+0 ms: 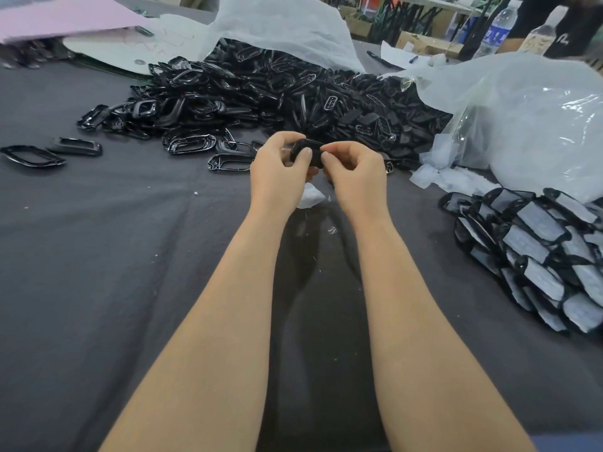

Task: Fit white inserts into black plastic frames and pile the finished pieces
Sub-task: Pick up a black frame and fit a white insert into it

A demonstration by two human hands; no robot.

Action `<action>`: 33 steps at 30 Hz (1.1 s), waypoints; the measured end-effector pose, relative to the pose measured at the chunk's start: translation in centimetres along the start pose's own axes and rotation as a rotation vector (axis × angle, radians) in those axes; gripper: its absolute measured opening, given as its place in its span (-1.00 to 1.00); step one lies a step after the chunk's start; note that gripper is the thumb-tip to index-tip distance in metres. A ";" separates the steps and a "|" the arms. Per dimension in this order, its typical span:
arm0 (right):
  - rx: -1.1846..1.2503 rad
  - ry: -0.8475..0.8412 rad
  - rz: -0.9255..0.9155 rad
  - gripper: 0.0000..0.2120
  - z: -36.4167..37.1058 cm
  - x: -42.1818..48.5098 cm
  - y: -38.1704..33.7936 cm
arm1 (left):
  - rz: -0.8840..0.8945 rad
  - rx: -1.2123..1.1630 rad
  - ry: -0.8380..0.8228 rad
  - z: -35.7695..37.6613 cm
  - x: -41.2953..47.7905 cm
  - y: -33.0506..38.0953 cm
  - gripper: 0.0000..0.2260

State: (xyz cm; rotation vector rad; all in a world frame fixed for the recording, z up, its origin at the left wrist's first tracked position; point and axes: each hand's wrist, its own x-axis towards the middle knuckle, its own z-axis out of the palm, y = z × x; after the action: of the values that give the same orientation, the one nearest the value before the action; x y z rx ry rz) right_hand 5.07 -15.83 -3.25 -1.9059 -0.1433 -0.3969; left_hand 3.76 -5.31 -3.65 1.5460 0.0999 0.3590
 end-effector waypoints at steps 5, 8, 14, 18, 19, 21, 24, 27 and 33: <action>0.014 0.081 0.004 -0.93 0.7 -0.2 -0.2 | 0.022 0.029 0.040 0.0 0.1 0.0 -0.88; 0.021 0.109 -0.001 -0.93 0.9 -0.3 -0.2 | 0.021 0.023 0.065 -0.1 0.1 0.0 -0.89; 0.081 0.110 0.058 -0.91 0.8 -0.1 0.0 | 0.044 0.021 0.051 0.0 0.2 0.1 -0.89; 0.459 0.076 0.309 -0.86 0.8 0.4 0.2 | 0.044 -0.008 0.033 0.1 0.2 0.1 -0.87; 0.529 0.068 0.356 -0.84 0.8 0.5 0.2 | 0.045 -0.009 0.032 0.1 0.2 0.1 -0.87; 0.550 0.052 0.380 -0.88 0.8 0.5 0.1 | 0.044 -0.007 0.028 0.1 0.2 0.1 -0.87; 0.493 0.072 0.335 -0.91 0.8 0.4 0.1 | 0.034 -0.004 0.025 0.1 0.1 0.1 -0.86; 0.375 0.103 0.258 -0.92 0.7 0.3 0.2 | 0.037 0.051 0.029 0.1 -0.1 0.0 -0.86; 0.166 0.118 0.135 -0.90 0.8 0.0 0.1 | 0.084 0.215 0.047 0.1 -0.2 -0.2 -0.93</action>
State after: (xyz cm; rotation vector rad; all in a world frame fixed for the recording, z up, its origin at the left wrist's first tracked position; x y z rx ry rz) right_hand 5.31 -15.09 -3.60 -1.7132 0.0299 -0.3933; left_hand 3.61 -5.45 -3.91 1.7585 0.1132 0.4630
